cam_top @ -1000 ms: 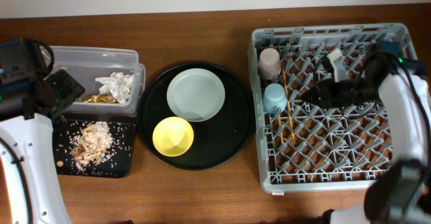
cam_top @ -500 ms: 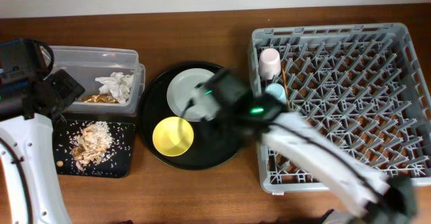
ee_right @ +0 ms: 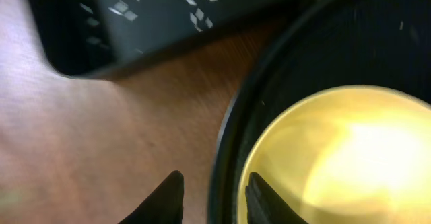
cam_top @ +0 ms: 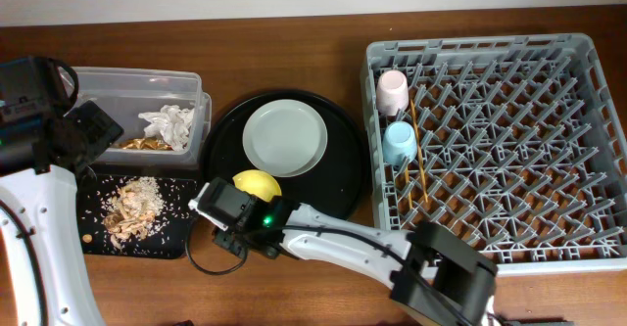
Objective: Sort waste into correct bins and load items into the dishwasher rack
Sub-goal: 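Reach the right gripper to the yellow bowl on the round tray, then grasp the yellow bowl and place it in the rack's left side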
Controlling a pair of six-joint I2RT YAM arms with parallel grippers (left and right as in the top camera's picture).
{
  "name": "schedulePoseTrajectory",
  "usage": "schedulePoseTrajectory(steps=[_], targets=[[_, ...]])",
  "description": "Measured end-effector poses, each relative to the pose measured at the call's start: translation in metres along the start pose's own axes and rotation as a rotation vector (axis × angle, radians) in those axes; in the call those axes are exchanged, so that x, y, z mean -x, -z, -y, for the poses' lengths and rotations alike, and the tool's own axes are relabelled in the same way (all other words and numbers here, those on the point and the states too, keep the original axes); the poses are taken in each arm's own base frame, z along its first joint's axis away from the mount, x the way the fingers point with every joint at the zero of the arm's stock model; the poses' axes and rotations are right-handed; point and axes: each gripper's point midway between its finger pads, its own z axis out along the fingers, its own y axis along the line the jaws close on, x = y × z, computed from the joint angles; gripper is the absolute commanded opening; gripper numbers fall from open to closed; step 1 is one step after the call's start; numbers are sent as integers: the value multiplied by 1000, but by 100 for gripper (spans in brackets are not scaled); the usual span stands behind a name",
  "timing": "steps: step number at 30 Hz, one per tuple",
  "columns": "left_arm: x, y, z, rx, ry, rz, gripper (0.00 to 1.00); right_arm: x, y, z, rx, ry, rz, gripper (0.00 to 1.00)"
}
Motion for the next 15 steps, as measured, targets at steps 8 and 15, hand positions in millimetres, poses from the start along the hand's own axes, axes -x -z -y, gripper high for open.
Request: schedulePoseTrajectory(steps=[8,15], targets=[[0,0,0,0,0,0,99,-15,-11,13,-72,2,-54,4],[0,0,0,0,0,0,99,-13,16,14,-82,-2,-72,4]])
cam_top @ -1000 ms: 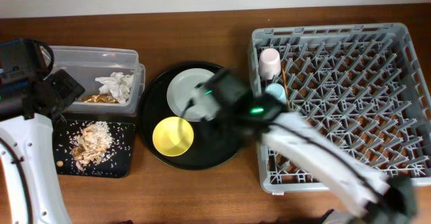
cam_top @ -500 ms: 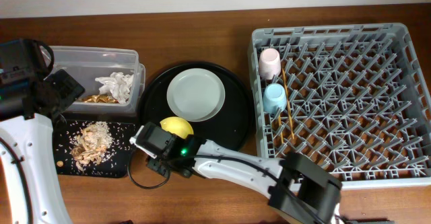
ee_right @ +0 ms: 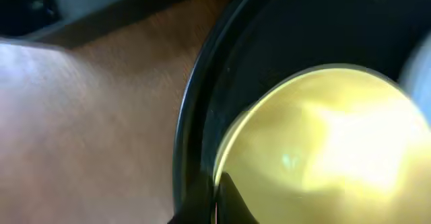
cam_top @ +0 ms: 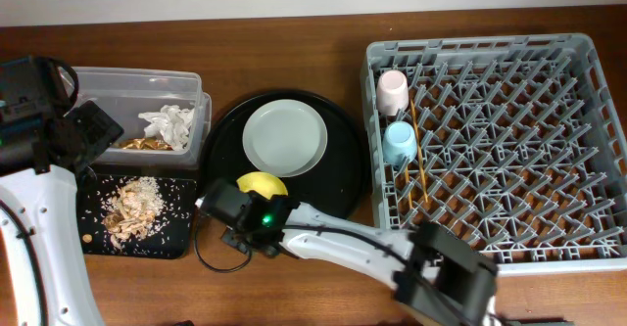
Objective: Sort waste into correct bins and load items into the dishwasher rack
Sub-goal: 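Grasp the yellow bowl and place it in the rack's left side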
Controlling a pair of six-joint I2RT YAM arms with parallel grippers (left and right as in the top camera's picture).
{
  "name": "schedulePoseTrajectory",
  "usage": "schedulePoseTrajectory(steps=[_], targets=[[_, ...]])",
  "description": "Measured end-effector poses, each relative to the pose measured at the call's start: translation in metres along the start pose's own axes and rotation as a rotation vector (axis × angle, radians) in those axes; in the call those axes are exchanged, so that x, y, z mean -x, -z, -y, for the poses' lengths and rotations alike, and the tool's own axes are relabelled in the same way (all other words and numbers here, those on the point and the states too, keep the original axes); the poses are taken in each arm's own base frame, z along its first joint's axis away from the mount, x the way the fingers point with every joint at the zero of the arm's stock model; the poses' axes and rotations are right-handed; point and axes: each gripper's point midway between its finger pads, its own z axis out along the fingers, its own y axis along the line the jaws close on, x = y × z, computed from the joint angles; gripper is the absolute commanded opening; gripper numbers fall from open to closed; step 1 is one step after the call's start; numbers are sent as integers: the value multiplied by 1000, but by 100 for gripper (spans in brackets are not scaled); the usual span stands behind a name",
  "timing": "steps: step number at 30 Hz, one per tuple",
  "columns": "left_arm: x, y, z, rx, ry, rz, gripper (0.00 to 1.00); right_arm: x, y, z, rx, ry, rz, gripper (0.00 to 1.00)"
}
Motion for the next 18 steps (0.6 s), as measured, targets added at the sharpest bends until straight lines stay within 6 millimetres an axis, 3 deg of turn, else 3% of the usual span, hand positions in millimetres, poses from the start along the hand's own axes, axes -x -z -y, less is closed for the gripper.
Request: schedulePoseTrajectory(steps=[2,3,4,5,6,7,10,11,13,18], targets=[[0,0,0,1,0,0,99,19,84,11,0,-73,83,4],[0,0,0,1,0,-1,100,23,115,17,0,-105,122,4],[0,0,0,0,0,1,99,20,156,28,0,-154,156,4],[0,0,0,0,0,-1,99,14,214,52,-16,-238,238,4],[0,0,0,0,0,-1,99,3,253,71,-22,-309,287,4],[0,0,0,0,0,-1,99,-17,288,88,-21,-390,323,4],[0,0,0,0,0,0,99,-59,346,122,3,-585,436,4],[0,0,0,0,0,-1,99,-70,357,130,57,-648,491,4],[0,0,-1,1,0,-2,99,-86,354,143,105,-724,515,4],[0,0,0,1,1,0,99,-118,298,171,612,-919,581,4]])
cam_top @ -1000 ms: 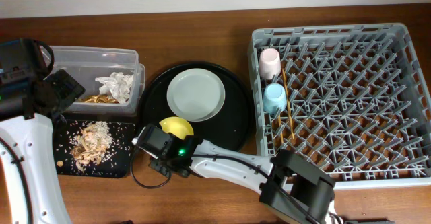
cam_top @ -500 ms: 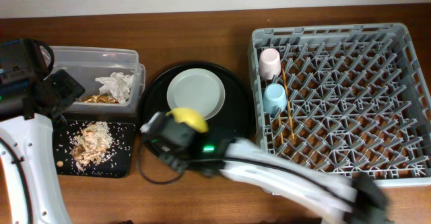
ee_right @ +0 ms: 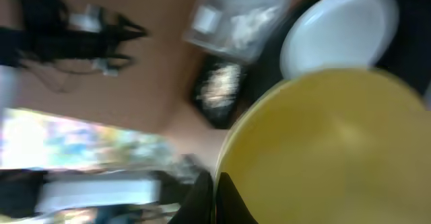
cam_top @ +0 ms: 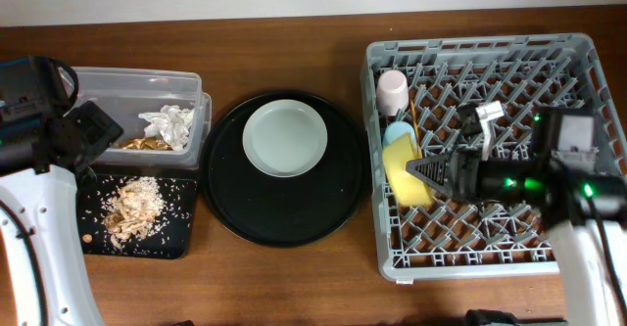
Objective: Sort waste into correct bins and load items into the dishwasher rack
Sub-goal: 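Grasp the yellow bowl and place it in the rack's left side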
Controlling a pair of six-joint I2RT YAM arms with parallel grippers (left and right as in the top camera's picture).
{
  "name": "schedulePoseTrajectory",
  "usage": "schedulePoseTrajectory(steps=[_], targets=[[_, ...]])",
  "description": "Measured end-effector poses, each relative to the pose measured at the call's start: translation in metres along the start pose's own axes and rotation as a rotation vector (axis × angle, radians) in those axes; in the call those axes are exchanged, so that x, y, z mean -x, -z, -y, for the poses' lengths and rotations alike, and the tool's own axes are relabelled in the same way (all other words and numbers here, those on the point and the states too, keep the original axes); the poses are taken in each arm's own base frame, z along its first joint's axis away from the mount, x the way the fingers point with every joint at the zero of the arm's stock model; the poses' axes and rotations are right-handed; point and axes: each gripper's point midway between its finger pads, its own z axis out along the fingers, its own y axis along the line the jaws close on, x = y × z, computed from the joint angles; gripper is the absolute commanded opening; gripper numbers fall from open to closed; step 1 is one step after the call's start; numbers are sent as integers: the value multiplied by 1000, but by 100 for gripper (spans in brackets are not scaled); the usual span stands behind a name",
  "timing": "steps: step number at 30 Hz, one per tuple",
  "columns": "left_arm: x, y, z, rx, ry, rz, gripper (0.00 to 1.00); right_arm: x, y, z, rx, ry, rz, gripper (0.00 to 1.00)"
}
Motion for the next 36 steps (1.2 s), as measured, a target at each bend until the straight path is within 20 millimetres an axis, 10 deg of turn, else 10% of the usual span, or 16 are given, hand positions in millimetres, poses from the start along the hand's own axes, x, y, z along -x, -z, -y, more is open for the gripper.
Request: schedulePoseTrajectory(steps=[6,15,17,21,23,36], targets=[[0,0,0,-1,0,0,99,-17,-16,66,230,-225,-5,4],[0,0,0,0,0,0,99,-7,0,108,246,-307,104,5],[0,0,0,-1,0,0,99,-15,9,127,156,-359,107,19],[0,0,0,-1,0,0,99,-32,16,148,48,-430,73,80],[0,0,0,-1,0,0,99,-34,17,149,36,-442,68,98],[0,0,0,-1,0,0,99,63,84,93,-578,-156,-72,98]])
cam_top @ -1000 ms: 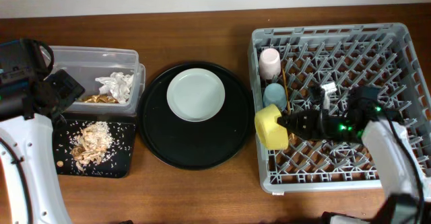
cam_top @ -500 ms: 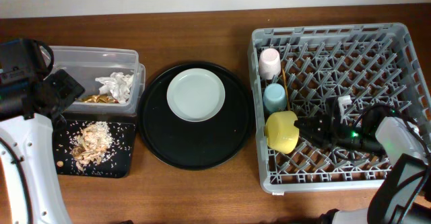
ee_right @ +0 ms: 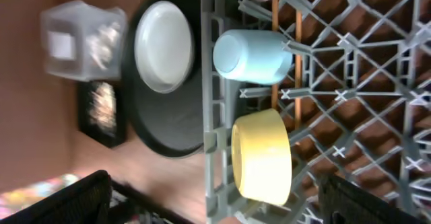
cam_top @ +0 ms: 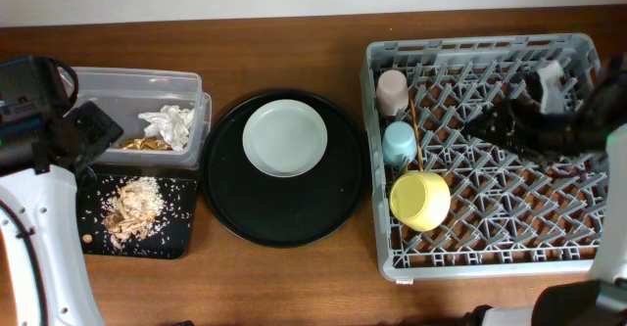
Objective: Sort waste into correct bins and load items into the dishwasher rack
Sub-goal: 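Grasp the yellow bowl and place it in the rack's left side, then grasp the white plate on the round tray with the right gripper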
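Observation:
The yellow bowl (cam_top: 419, 201) lies on its side in the grey dishwasher rack (cam_top: 588, 47), at the front left, below the blue cup (cam_top: 399, 142) and pink cup (cam_top: 393, 91). In the right wrist view the yellow bowl (ee_right: 261, 158) and the blue cup (ee_right: 250, 56) sit free in the rack. My right gripper (ee_right: 219, 207) is open and empty, blurred over the rack's back right (cam_top: 524, 120). A white plate (cam_top: 285, 137) rests on the round black tray (cam_top: 338, 204). My left gripper (cam_top: 93, 128) hangs by the clear bin; whether it is open does not show.
The clear bin (cam_top: 108, 79) holds crumpled tissue and wrappers. In front of it a black tray (cam_top: 176, 243) carries food scraps. An orange stick (cam_top: 415, 135) stands in the rack beside the cups. The rack's right half holds only its pegs.
My right gripper held the yellow bowl over the rack's left side. Now the bowl lies in the rack, and the gripper is open and farther right. The left arm is unchanged.
My right gripper stood open at the rim of the yellow bowl on the round black tray. Then it was shut on that rim. Later it held the bowl over the rack beside the blue cup. Now the bowl rests in the rack, released.

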Controlling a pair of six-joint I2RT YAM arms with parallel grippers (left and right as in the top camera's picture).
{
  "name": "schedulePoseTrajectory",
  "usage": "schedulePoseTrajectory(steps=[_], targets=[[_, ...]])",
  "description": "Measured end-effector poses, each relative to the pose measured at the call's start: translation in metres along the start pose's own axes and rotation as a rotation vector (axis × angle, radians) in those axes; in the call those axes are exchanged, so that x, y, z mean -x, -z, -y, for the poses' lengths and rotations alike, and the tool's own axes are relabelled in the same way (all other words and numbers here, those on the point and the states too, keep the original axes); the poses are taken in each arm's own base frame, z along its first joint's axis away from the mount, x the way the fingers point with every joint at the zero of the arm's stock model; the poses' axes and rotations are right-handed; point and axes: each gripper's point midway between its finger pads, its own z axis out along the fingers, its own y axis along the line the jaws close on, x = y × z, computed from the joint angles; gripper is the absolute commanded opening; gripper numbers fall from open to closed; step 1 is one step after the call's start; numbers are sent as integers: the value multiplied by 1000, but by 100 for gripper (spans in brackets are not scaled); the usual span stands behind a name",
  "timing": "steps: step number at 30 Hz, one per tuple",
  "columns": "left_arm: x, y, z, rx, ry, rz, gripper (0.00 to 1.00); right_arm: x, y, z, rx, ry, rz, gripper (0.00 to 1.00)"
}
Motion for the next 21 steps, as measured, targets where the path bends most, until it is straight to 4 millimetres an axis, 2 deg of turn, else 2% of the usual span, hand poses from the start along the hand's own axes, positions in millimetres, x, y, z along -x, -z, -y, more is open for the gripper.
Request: schedulePoseTrajectory(steps=[1,4,6,7,8,9,10,11,12,13,16,17,21], targets=[[0,0,0,0,0,0,99,-1,-2,-5,-16,18,-13,98],[0,0,0,0,0,-1,100,-10,-43,-52,-102,252,-113,98],[0,0,0,1,0,-1,99,-9,-74,-87,-167,405,-103,98],[0,0,0,0,0,0,99,-16,-90,-111,-185,480,-99,98],[0,0,0,0,0,0,99,-15,-98,-125,-207,526,-70,98],[0,0,0,1,0,-1,99,-10,-110,-146,-209,594,-12,98],[0,0,0,1,0,-1,99,-13,-120,-164,-196,641,5,93],[0,0,0,0,0,0,99,-18,-129,-176,-188,678,9,66],[0,0,0,1,0,0,99,-20,-140,-186,-177,700,15,47],[0,0,0,1,0,0,99,-20,-152,-189,-181,706,8,34],[0,0,0,0,0,0,99,-9,-199,-170,-244,692,-30,33],[0,0,0,1,0,0,99,-5,-219,-159,-284,687,-45,33],[0,0,0,0,0,-1,99,14,-278,-123,-408,686,-42,34]])
